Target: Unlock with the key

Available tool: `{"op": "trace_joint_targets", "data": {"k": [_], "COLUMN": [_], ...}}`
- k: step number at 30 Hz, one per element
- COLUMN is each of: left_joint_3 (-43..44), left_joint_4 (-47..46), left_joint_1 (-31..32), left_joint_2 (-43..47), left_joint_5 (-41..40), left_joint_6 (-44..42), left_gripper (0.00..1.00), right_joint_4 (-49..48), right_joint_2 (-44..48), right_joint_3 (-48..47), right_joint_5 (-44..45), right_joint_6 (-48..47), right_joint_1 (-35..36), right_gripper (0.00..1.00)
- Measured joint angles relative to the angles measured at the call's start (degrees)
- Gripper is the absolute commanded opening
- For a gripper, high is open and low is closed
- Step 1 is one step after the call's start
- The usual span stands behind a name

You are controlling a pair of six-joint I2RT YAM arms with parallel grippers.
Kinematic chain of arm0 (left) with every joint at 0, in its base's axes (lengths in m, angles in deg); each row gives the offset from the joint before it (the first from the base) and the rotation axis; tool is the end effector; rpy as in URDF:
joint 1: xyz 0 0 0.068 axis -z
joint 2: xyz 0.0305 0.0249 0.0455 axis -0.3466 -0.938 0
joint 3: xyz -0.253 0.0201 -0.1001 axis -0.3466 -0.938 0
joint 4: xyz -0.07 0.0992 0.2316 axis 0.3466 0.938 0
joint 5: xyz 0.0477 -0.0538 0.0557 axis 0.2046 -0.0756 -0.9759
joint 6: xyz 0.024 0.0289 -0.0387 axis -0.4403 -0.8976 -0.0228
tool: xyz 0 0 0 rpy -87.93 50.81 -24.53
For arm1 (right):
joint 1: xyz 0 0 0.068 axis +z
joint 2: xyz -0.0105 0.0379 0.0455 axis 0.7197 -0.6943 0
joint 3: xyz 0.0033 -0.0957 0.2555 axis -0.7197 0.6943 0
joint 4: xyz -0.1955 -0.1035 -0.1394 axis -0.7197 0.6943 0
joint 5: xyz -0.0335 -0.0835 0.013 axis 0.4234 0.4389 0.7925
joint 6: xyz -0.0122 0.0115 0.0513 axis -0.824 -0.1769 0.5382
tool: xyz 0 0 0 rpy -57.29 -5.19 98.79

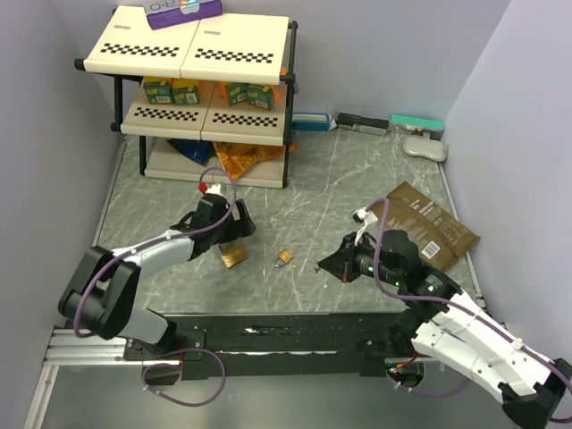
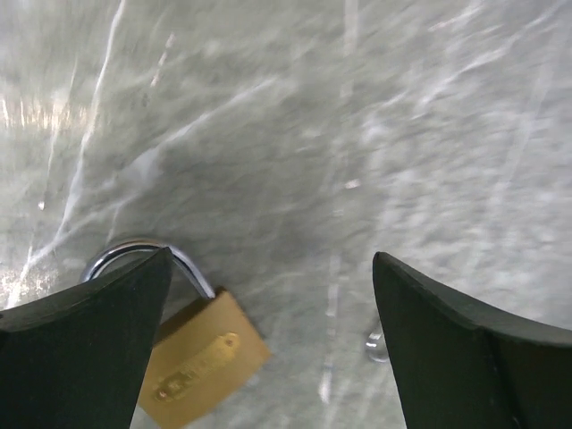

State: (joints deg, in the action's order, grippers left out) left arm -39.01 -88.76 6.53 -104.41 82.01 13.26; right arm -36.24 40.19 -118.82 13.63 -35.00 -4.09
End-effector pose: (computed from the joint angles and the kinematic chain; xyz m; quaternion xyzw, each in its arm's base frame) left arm 0.2536 -0.1269 0.1752 -0.1111 0.9069 -0.2101 0.3480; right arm 0.1062 0.1074 0.2793 -0.1627 0.8109 0.4053 0.3896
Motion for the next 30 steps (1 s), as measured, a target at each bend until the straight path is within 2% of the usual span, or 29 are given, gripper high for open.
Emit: {"op": "trace_joint_targets", "data": {"k": [8,12,16,21,25,30], "left_joint_3": [7.21,7.85,5.79,-1.40,-4.33,-3.26], "left_joint_4": [6.08,7.52,8.61,8.02,8.39,10.23], "left_joint_1": [0.00,0.00,0.15,0.94,2.75,4.42], "left_joint_2": [10.43,16.00,21.88,29.44,29.70,26.18], "left_joint_5": [1.33,4.00,7.04,11.47,13.92,16.50], "left_joint_6": [-0.26,0.50,2.89,8.46,13.16,17.20], "left_gripper": [0.99,0.99,0.95,0.94,0.96,0.95], "right_joint_4": [-1.86,-3.23,-4.61,-6.62,-7.96,-10.25], "right_joint_2": [-8.17,-12.00,-16.37,-21.49,-26.34,-31.23], "right_joint_3": [-1.79,-3.08,-5.75,-7.74,-9.97,-13.03], "right_joint_5": [1.40,4.00,8.13,16.35,22.62,30.08], "right_joint_6": [-2.60,-3.96,-4.83,-6.71,-9.62,-13.94], "right_joint_1": [4.24,7.72,11.23,17.29,21.99,26.40], "right_gripper": [0.00,0.00,0.00,0.00,0.00,0.00]}}
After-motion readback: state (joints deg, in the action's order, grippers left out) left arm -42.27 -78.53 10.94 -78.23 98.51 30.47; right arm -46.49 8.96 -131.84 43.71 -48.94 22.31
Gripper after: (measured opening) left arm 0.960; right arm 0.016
